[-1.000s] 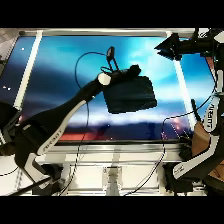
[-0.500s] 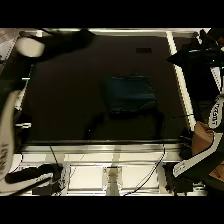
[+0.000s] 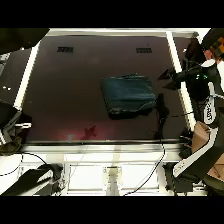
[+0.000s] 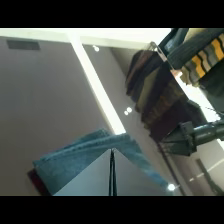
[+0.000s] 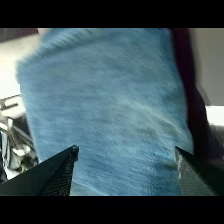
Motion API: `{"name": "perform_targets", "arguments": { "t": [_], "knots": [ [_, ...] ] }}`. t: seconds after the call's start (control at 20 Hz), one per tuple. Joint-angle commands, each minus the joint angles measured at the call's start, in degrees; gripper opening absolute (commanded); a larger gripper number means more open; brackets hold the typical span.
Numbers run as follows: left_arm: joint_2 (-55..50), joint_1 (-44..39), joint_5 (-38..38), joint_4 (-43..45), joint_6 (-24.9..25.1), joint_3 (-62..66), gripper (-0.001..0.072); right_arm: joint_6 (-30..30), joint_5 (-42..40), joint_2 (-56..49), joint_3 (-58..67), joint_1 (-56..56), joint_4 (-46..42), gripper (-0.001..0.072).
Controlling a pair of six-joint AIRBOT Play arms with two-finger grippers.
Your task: Fold the clothes and pants, and hang the long-sleeved shirts on hangers.
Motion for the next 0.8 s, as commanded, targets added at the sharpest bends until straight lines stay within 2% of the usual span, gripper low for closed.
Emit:
{"name": "perform_targets", "arguments": {
  "t": [0.0, 0.75],
  "knots": [
    [1.1, 0.8, -2.3, -0.3, 0.0, 0.0, 0.0025, 0.8, 1.3, -1.5, -4.3, 0.1, -3.8, 0.0691],
    [1.1, 0.7, -2.9, -1.8, 0.0, 0.0, 0.0025, 0.4, 1.8, -8.6, -5.6, 10.6, -2.3, 0.068]
  ]
}}
